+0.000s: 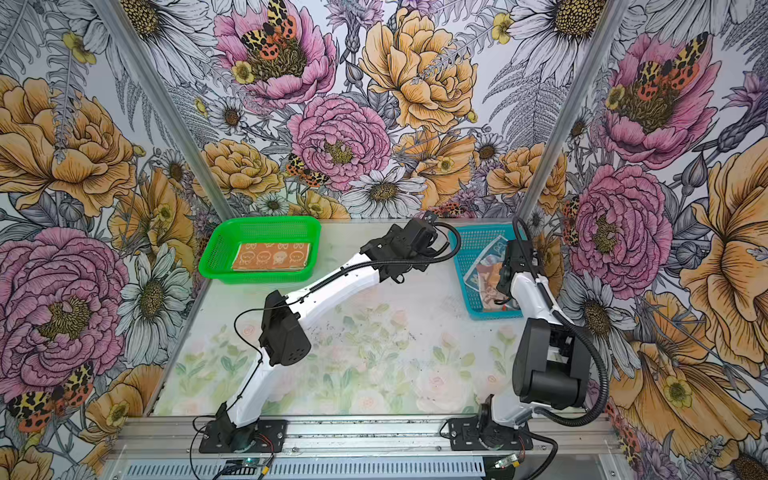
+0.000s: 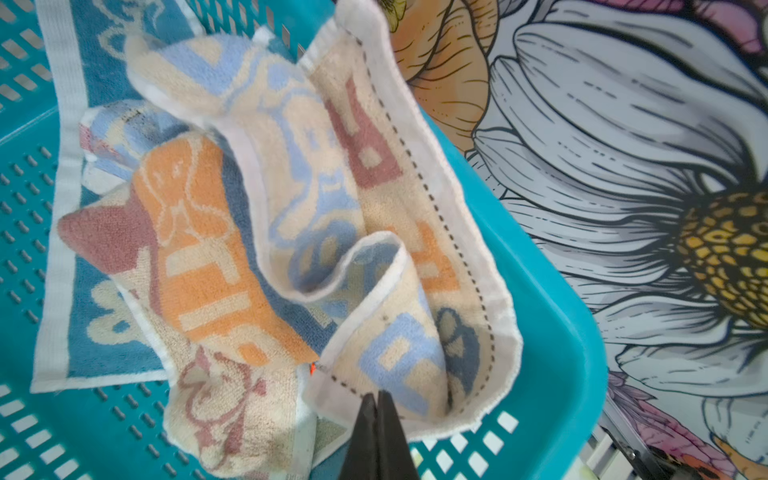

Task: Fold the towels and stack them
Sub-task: 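Reach the right gripper into the teal basket while the left arm swings toward it, then grasp a multicolored towel in the teal basket with the right gripper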

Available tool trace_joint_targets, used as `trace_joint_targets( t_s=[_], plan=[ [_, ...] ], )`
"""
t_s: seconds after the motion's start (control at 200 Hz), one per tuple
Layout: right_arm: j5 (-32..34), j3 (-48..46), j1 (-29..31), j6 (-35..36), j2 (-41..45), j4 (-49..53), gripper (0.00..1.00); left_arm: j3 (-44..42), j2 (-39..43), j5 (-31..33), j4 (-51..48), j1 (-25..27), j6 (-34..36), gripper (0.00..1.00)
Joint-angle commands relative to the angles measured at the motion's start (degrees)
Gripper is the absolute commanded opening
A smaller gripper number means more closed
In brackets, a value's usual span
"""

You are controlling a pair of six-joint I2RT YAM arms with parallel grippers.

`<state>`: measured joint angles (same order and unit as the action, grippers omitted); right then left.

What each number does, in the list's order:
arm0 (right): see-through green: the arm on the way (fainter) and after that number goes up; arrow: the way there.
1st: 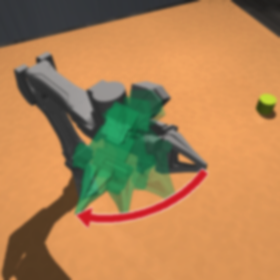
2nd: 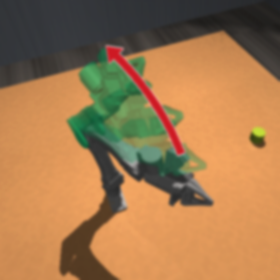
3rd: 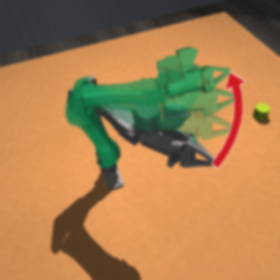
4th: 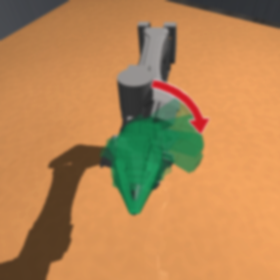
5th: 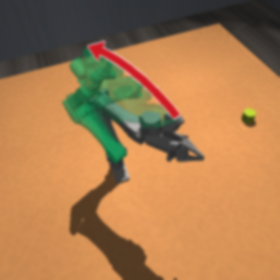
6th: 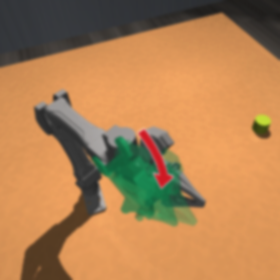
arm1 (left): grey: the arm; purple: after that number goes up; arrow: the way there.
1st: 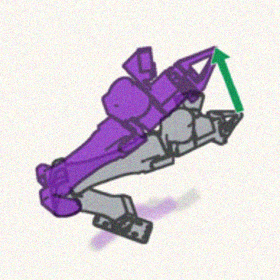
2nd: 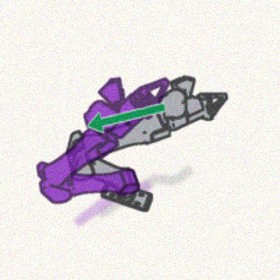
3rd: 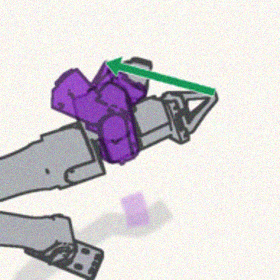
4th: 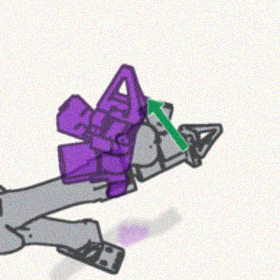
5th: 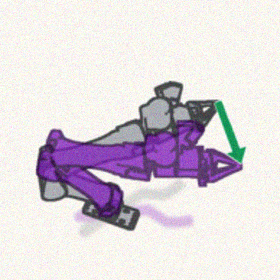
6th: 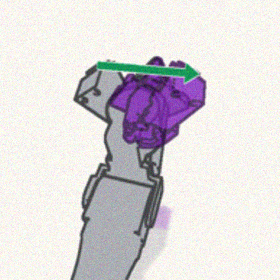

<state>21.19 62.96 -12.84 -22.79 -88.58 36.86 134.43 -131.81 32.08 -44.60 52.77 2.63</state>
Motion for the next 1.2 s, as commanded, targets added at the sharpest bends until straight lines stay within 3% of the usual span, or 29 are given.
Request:
trace_joint_targets(
  t_s=[0.0, 0.27, 0.705, 0.901, 1.011, 1.131, 1.196],
  plan=[
    [-1.3, 1.13, 0.14, 1.3, 1.12, -0.61, 0.11, 0.0, -0.49, -1.31, 1.47, 0.53, -1.58, 0.99],
    [0.92, 0.98, 3.56, 5.44, 1.62, 2.28, 0.42, -0.34, -1.12, -2.69, 1.85, 0.66, -3.19, 0.99],
    [13.38, 6.08, 5.91, 13.17, -6.63, 8.84, 0.43, -6.14, 0.86, -6.35, 6.43, 0.66, -3.68, 0.99],
    [14.25, 7.81, 6.05, 14.34, -10.76, 9.19, 0.43, -9.08, 2.45, -6.44, 7.68, 0.01, -3.37, 0.99],
    [14.49, 7.97, 6.07, 14.09, -11.28, 9.28, 0.37, -10.34, 3.1, -7.34, 8.35, -0.56, -4.03, 0.99],
    [15.81, 8.68, 7.17, 13.12, -9.14, 9.37, 0.05, -10.15, 3.13, -7.92, 8.33, -0.72, -4.22, 0.99],
    [16.39, 9.82, 8.15, 12.82, -6.87, 9.73, 0.0, -10.07, 3.48, -8.01, 8.3, -0.7, -4.35, 0.99]
  ],
)
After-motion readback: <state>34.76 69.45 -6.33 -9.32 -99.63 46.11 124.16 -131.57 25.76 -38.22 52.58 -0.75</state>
